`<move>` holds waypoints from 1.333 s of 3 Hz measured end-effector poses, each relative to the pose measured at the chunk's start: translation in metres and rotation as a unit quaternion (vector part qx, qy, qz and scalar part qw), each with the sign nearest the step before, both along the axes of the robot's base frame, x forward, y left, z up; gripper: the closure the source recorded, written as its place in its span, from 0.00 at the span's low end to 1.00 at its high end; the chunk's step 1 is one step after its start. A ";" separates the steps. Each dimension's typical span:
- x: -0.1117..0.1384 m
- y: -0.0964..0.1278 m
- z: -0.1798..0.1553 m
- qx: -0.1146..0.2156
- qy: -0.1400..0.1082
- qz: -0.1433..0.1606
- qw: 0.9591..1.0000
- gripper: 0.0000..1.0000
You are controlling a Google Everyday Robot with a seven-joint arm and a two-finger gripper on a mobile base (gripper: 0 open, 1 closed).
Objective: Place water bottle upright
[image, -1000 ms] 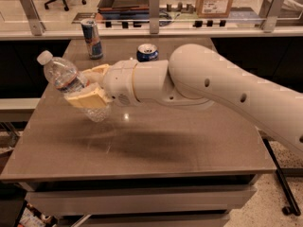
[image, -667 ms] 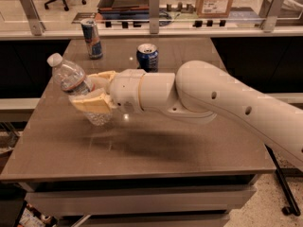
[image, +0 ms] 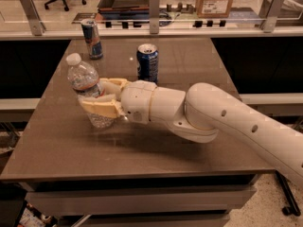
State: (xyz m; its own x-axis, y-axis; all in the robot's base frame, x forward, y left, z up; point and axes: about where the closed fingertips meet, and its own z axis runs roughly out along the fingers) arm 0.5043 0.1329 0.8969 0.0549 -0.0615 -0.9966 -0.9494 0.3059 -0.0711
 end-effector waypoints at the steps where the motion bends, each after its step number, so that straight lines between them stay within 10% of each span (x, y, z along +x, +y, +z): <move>1: 0.001 -0.002 -0.001 0.006 0.002 -0.002 1.000 1.00; 2: 0.001 -0.002 -0.001 0.006 0.002 -0.002 1.000 1.00; 4: 0.001 -0.002 0.000 0.006 0.002 -0.002 1.000 0.59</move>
Offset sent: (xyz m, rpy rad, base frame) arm 0.0084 -0.0346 -0.0423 0.0895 0.0683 -0.1112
